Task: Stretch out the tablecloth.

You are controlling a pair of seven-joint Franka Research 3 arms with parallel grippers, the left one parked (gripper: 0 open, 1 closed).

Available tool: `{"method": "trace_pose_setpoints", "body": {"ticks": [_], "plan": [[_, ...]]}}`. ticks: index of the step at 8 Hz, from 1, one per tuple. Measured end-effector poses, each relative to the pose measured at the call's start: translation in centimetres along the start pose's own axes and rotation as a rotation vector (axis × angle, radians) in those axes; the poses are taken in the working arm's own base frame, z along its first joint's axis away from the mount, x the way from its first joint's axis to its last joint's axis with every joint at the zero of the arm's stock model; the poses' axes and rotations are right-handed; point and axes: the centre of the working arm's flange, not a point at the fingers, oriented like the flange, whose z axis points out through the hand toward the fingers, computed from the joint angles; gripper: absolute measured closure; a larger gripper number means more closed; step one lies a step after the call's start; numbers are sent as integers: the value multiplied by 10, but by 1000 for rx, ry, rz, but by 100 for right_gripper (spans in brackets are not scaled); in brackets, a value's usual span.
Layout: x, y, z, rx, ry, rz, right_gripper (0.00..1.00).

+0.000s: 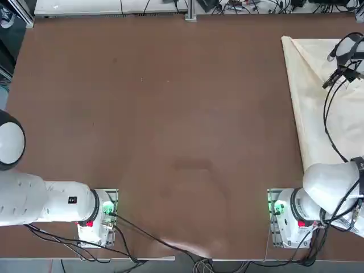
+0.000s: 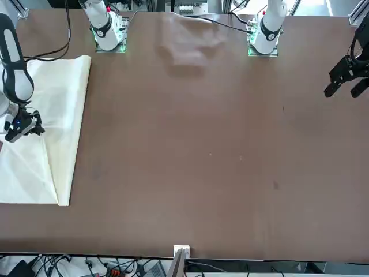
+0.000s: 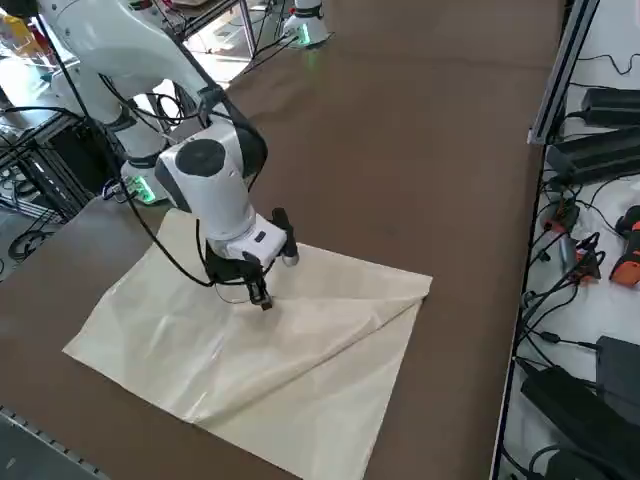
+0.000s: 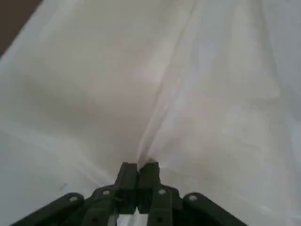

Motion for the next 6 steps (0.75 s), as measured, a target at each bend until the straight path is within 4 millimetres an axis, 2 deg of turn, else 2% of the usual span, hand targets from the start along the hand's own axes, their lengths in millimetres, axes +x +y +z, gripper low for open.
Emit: {"method": "trace_pose_setpoints", "body": {"ticks": [2,6], "plan": [[29,-17,2,39,15,9,98],[68,-48,-4,139,33,55,98]]}}
